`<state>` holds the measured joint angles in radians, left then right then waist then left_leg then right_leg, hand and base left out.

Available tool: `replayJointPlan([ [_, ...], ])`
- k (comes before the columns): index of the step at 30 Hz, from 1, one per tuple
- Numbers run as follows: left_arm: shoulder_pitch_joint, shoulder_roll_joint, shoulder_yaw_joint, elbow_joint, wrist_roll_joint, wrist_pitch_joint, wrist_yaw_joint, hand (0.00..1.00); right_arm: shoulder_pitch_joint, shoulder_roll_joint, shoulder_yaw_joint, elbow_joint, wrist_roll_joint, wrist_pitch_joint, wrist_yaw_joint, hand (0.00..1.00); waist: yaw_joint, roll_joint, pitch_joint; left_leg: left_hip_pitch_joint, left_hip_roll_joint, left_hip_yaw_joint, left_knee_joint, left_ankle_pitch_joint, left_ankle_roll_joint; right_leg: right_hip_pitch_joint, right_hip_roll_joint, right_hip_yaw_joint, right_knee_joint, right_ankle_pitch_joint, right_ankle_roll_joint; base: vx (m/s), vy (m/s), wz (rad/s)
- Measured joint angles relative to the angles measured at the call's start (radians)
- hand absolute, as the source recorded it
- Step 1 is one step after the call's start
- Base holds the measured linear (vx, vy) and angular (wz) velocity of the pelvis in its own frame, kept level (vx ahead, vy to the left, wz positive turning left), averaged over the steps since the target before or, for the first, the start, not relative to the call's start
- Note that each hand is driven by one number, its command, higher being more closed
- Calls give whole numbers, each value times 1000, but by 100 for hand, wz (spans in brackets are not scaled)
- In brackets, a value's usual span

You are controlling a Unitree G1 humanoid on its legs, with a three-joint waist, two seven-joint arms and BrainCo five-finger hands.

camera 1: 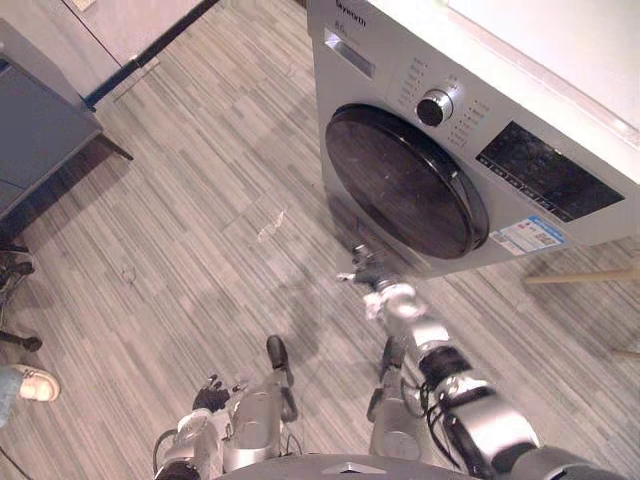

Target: Pick up the laundry basket with both hands and put the clothes into the washing machine.

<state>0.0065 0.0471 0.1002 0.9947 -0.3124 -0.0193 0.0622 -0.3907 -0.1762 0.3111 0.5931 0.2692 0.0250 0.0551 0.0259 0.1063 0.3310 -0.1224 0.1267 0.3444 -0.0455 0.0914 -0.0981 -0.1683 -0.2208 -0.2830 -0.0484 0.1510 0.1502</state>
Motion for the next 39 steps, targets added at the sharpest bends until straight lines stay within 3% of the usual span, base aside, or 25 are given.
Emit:
replayJointPlan([
  [4,2,3,53,10,36,16,-1,0,146,31,93,-207,37,-4,83,0,-6,-52,-37,34,-3,7,-12,-2,-2,38,1,-3,-21,1,2,0,0,0],
  [7,5,17,57,20,51,19,-1,0,212,27,105,-382,115,-9,121,0,-23,-107,-79,45,-4,11,-14,-3,-3,52,0,-1,-32,4,7,0,2,-1],
  [10,5,22,57,30,77,18,-1,0,264,9,58,-565,173,-40,142,0,-28,-122,-102,68,-6,21,-28,-3,-3,61,0,9,-32,4,7,-11,10,-10],
  [16,14,19,57,46,101,18,-1,0,350,-20,-178,-793,140,-119,120,0,-40,-123,-147,80,-7,38,-30,-3,-3,59,2,31,-32,7,8,-1,0,-9],
  [21,31,20,57,48,124,18,-1,0,409,-77,-359,-852,-60,-151,53,0,-59,-124,-164,94,-6,64,-31,-7,-6,51,8,66,-32,12,5,-12,-7,-18],
  [25,37,20,59,48,141,17,-2,0,450,-116,-471,-846,-234,-149,0,0,-69,-124,-168,90,-5,81,-31,-8,-6,26,13,90,-32,20,2,-34,-15,-20],
  [29,47,20,63,47,142,17,-2,0,458,-154,-528,-774,-316,-147,-26,0,-84,-122,-170,91,-4,81,-32,-7,-6,25,14,93,-32,20,1,-7,-4,-1],
  [33,50,20,56,45,142,18,-3,0,452,-158,-528,-672,-317,-117,-44,0,-82,-112,-176,89,-5,81,-31,-7,-6,25,13,91,-32,20,1,0,0,0],
  [39,64,19,22,30,138,18,-6,0,319,-197,-525,-437,-315,-82,-57,0,-78,-70,-178,47,-8,69,-31,0,0,-9,8,78,-32,25,2,1,-7,6],
])
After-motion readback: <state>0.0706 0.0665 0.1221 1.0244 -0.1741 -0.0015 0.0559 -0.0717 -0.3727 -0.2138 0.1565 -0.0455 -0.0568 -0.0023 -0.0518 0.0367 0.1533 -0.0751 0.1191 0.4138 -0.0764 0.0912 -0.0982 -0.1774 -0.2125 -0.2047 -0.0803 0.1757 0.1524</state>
